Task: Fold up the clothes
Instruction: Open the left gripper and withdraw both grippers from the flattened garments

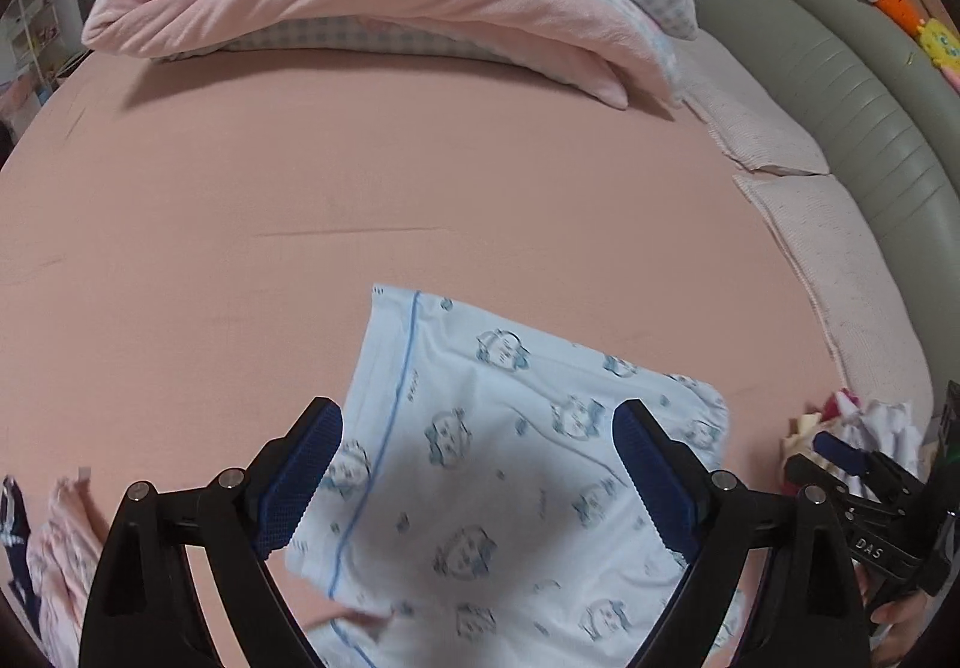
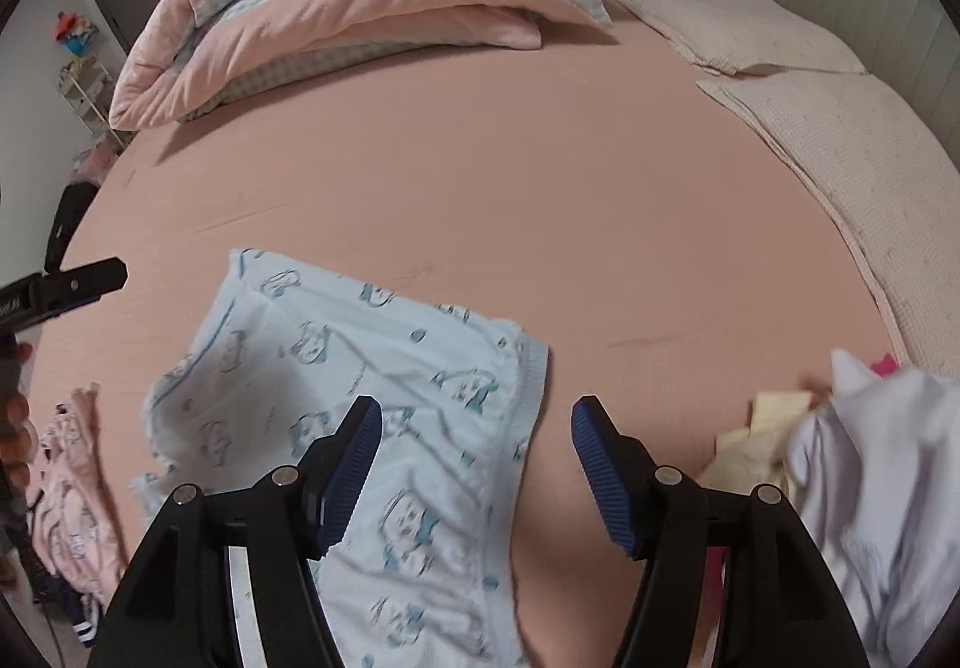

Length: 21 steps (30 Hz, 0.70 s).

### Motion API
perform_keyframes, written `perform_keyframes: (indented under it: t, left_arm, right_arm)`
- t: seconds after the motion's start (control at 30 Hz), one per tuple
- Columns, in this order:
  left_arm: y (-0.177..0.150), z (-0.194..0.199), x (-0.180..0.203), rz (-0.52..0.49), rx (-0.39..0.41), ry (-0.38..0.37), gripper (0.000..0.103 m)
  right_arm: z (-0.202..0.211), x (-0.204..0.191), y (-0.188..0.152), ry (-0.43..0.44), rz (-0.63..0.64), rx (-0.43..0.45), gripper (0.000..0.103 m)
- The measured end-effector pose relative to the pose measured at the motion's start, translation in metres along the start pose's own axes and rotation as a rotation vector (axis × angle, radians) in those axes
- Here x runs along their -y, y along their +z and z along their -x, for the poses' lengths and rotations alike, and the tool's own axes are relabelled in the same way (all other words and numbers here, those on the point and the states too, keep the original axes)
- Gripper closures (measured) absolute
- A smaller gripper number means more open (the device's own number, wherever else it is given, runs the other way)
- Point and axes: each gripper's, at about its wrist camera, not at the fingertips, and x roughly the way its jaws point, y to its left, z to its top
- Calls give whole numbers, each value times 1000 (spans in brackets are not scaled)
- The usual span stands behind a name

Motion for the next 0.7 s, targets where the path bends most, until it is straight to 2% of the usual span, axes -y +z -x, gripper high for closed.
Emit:
perform_keyframes:
  t: [0.17,0.43,0.7]
  left_arm:
    - [-7,15,10,-10,20,31,11]
    - [-43,47,33,-40,57,82,11]
    - [-84,77,35,-33,73,131,11]
  right_arm:
    - [26,-7,-10,-2,7,-1,37]
    - [55,-11,-35,22,38,-2,37]
    - [78,-12,-61,47,84,0,37]
